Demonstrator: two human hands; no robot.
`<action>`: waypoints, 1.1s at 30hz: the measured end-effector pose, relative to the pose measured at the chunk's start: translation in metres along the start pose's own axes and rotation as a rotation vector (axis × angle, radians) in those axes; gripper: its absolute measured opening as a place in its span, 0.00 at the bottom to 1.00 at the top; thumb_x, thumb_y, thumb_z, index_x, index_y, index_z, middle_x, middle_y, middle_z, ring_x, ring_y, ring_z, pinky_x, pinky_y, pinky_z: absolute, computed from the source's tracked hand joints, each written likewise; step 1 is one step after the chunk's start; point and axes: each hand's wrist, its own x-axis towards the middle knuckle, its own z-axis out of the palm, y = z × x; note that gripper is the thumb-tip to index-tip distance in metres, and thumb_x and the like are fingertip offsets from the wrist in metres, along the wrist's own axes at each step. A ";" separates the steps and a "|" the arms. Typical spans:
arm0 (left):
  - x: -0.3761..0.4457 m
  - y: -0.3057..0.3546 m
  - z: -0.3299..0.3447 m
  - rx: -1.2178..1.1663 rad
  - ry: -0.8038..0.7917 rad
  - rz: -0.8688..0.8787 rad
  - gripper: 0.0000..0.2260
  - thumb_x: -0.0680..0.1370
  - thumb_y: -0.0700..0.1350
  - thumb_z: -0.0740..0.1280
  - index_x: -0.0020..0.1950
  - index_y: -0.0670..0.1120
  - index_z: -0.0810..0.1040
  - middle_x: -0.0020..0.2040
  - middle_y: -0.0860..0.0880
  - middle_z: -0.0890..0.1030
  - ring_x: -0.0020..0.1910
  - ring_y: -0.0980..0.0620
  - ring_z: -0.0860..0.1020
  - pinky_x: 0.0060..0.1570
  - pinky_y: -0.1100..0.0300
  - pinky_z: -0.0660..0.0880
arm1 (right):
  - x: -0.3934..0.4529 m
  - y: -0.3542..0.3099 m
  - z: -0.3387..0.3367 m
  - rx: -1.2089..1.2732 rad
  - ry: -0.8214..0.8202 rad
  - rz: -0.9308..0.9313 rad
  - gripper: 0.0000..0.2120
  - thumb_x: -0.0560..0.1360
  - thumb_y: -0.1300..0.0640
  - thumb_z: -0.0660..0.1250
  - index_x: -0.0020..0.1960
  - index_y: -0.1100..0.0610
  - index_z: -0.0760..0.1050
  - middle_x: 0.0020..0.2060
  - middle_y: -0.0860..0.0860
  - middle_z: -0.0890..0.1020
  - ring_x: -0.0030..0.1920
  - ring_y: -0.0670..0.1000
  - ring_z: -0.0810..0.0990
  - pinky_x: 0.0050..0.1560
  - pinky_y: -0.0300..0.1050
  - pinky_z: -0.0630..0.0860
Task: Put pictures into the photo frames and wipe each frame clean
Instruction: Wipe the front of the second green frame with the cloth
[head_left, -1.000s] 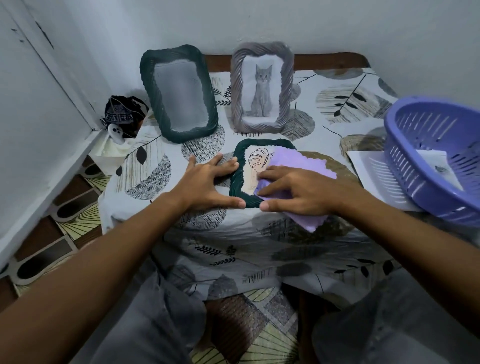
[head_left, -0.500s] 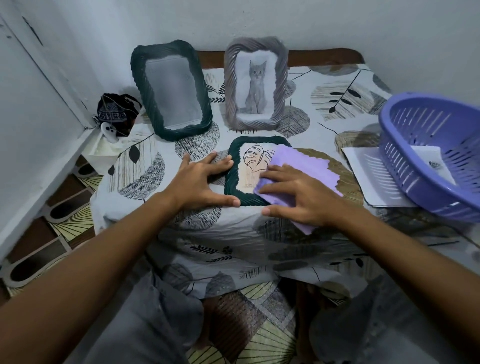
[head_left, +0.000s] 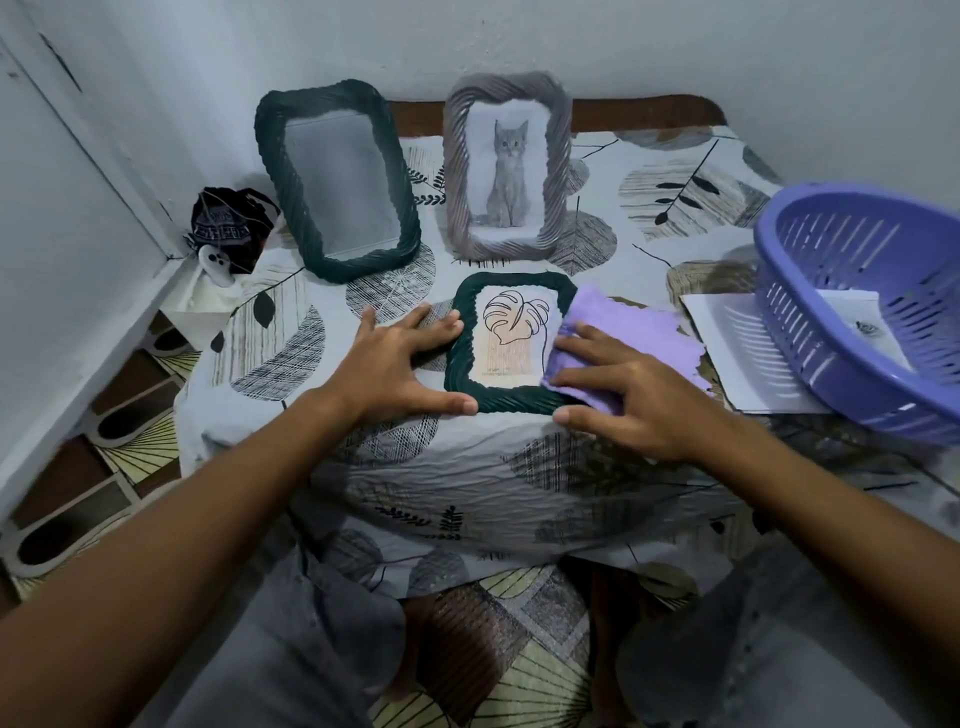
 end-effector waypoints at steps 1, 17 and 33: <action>0.000 0.001 0.000 0.003 0.000 0.003 0.53 0.55 0.81 0.58 0.74 0.55 0.63 0.69 0.65 0.56 0.75 0.60 0.52 0.72 0.39 0.35 | 0.001 -0.003 0.000 -0.001 -0.012 0.010 0.31 0.70 0.30 0.60 0.61 0.50 0.80 0.72 0.51 0.68 0.76 0.45 0.57 0.72 0.49 0.62; 0.000 0.011 0.003 0.064 0.049 -0.078 0.52 0.54 0.80 0.59 0.73 0.55 0.66 0.72 0.61 0.60 0.76 0.56 0.56 0.69 0.32 0.35 | -0.003 -0.008 0.008 -0.271 0.097 0.058 0.32 0.74 0.32 0.50 0.66 0.51 0.75 0.74 0.54 0.66 0.76 0.52 0.58 0.63 0.54 0.72; -0.001 0.015 0.001 0.048 0.024 -0.114 0.54 0.52 0.80 0.58 0.74 0.55 0.64 0.75 0.56 0.61 0.76 0.57 0.55 0.70 0.34 0.36 | 0.024 -0.021 0.002 -0.409 -0.028 0.262 0.37 0.74 0.28 0.42 0.72 0.49 0.66 0.77 0.55 0.56 0.77 0.54 0.50 0.66 0.58 0.67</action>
